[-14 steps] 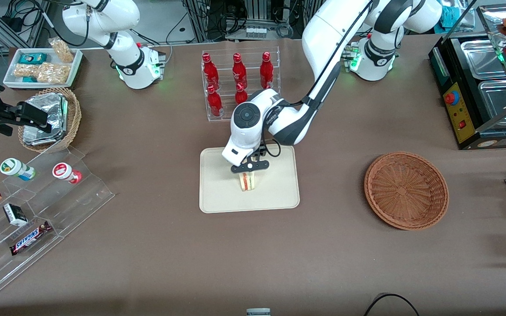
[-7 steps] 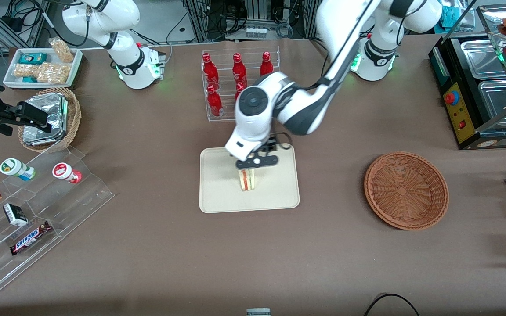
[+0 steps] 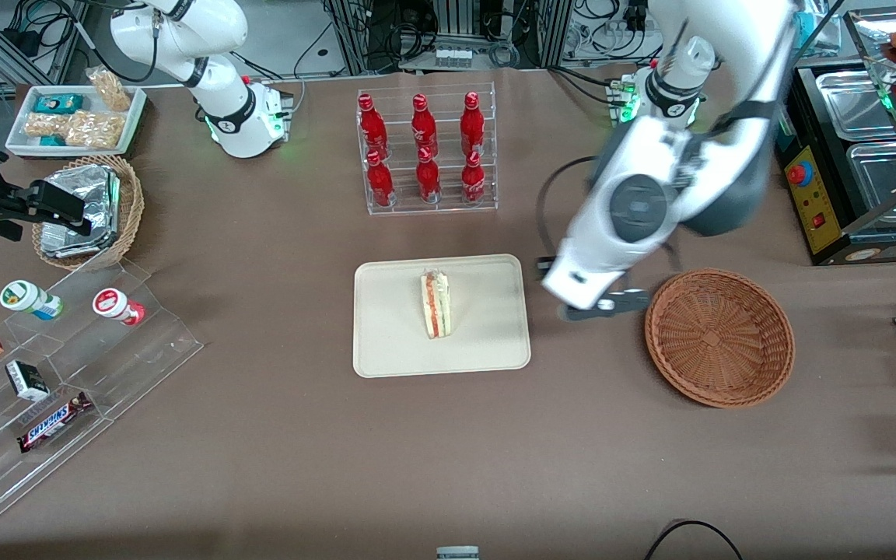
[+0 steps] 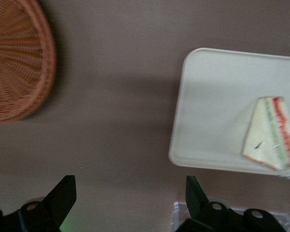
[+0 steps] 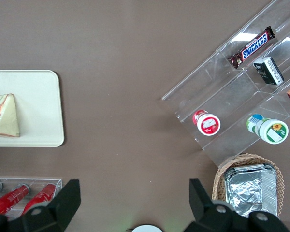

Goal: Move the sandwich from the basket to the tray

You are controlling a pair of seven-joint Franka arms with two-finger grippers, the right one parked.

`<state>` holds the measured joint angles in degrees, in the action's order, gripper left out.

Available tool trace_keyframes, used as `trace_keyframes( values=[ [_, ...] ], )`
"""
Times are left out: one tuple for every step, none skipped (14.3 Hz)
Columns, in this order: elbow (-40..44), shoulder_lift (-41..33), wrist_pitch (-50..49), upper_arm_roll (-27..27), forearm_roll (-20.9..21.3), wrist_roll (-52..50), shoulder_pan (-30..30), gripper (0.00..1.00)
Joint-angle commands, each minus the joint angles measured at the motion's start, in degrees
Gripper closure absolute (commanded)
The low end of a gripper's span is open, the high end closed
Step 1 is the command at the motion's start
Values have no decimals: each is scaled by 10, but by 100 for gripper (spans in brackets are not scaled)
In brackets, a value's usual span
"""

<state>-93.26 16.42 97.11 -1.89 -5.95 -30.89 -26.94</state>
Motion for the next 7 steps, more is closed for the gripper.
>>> trace_keyframes(
  values=[
    [-51,-83,-69,6,16,100,66,0],
    [-49,-98,-88,6,16,140,93,0],
    [-48,-116,-104,6,16,176,115,0],
    [-47,-130,-117,6,19,197,132,0],
    [-47,-146,-120,6,28,212,151,0],
    [-46,-161,-120,6,49,218,160,0],
    [-46,-174,-118,6,84,220,167,0]
  ],
)
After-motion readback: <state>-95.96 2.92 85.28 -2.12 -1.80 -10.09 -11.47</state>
